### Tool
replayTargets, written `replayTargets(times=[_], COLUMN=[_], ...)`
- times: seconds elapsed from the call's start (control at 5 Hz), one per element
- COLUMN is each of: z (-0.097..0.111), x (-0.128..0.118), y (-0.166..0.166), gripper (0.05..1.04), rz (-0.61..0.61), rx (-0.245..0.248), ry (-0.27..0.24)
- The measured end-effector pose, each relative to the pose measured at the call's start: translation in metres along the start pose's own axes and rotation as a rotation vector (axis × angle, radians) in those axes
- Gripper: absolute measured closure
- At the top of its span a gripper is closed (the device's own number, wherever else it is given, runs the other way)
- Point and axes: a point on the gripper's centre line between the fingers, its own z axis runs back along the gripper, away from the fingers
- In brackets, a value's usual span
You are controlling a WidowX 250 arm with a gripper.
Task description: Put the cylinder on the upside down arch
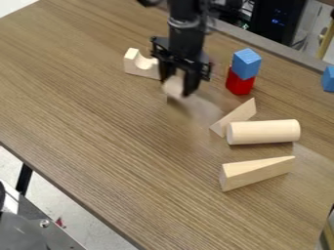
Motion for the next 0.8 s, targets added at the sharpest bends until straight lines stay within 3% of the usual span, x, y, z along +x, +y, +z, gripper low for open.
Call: replayTargets(times=[0.2,0.4,0.6,0.8], z=[0.021,0.038,0.048,0.052], x=[-0.027,-0.05,-0.066,-0.064], y=[0.015,0.032,0.048,0.065], gripper=[0.503,0.503,0.503,0.503], rz=[-0.105,-0.261,-0.497,-0.731], rx=[0.029,-0.003,-0.087,-0.168], ry=[0.001,0.002,-0.01,0.009])
